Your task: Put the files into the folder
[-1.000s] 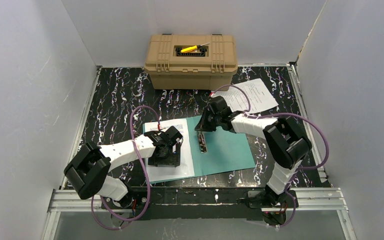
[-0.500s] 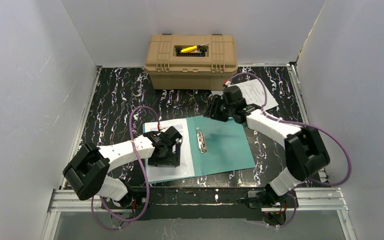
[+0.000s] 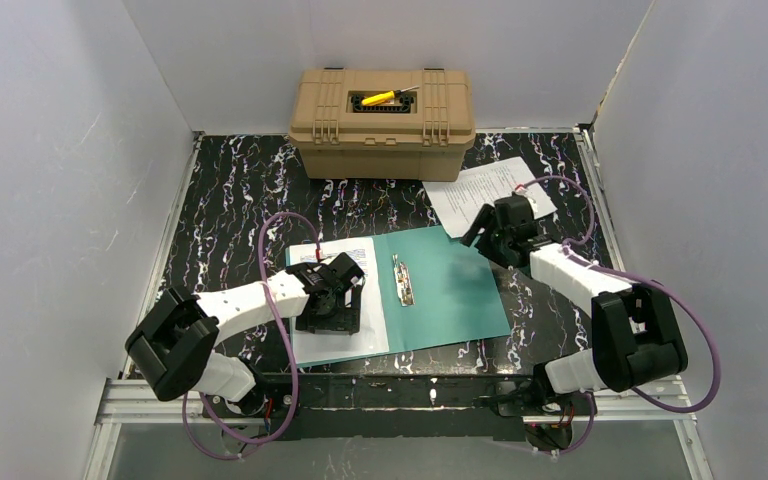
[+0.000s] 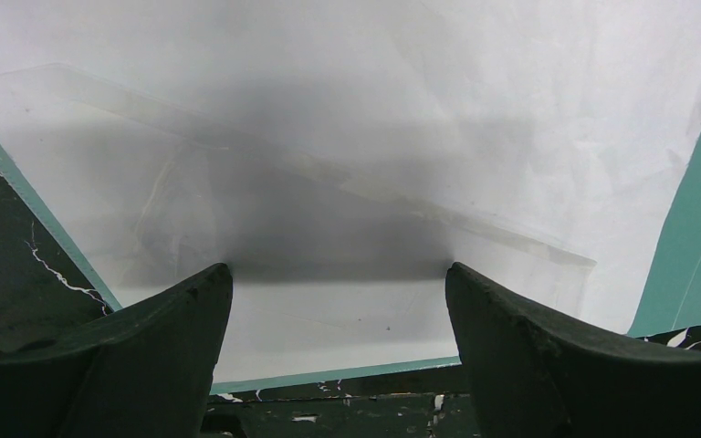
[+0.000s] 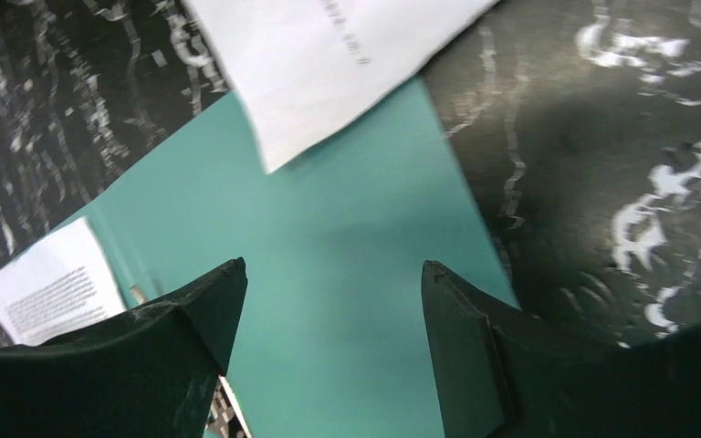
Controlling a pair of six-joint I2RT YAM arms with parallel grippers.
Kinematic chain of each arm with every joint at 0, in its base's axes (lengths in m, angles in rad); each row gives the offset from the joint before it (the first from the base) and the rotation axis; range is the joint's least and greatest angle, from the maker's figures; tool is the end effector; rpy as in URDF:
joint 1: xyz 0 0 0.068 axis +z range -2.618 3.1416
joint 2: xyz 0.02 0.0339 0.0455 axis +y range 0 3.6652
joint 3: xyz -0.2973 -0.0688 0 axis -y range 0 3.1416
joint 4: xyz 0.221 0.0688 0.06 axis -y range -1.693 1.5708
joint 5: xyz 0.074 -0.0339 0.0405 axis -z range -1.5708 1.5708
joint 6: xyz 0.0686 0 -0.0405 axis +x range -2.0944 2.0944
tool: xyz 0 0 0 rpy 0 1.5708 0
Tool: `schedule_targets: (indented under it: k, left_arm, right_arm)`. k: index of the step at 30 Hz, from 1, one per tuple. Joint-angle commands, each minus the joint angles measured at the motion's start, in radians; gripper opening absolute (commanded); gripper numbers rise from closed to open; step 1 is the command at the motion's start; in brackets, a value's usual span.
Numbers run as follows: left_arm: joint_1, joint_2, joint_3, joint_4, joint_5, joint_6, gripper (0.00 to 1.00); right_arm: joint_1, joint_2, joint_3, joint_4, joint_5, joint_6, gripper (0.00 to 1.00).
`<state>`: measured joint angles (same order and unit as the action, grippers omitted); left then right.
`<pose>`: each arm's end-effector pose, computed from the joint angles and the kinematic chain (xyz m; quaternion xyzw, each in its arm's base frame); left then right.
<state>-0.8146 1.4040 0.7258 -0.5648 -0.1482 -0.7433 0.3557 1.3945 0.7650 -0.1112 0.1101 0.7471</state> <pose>0.1625 -0.1575 0.1804 0.0230 0.9837 -0.0623 0.1671 0.2714 0.0928 0.2286 0.1994 0.8920 0.1680 0.3693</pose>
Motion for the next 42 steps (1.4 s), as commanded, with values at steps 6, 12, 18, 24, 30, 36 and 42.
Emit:
schedule_targets:
  k: [6,12,18,24,30,36,42]
  left_arm:
    - [0.006,0.049,-0.076,0.097,0.050,-0.004,0.84]
    - [0.006,0.048,-0.072,0.096,0.059,-0.002,0.85]
    - [0.005,0.048,-0.072,0.096,0.058,-0.002,0.84]
    - [0.006,0.064,-0.062,0.094,0.061,0.004,0.84]
    - [0.005,0.072,-0.054,0.086,0.058,0.006,0.84]
    - [0.005,0.082,-0.049,0.083,0.058,0.004,0.85]
    - [0.006,0.087,-0.042,0.074,0.056,0.003,0.84]
  right_arm:
    - [-0.121,-0.019,-0.109,0.196,0.041,0.119,0.80]
    - [-0.189,0.067,-0.138,0.318,-0.029,0.182,0.79]
    - [-0.232,0.169,-0.144,0.433,-0.103,0.247,0.77]
    - [-0.241,0.277,-0.126,0.506,-0.152,0.301,0.75]
    - [-0.242,0.358,-0.107,0.547,-0.134,0.325,0.74]
    - [-0.241,0.428,-0.082,0.579,-0.126,0.347,0.73]
    - [-0.241,0.484,-0.068,0.627,-0.123,0.376,0.68]
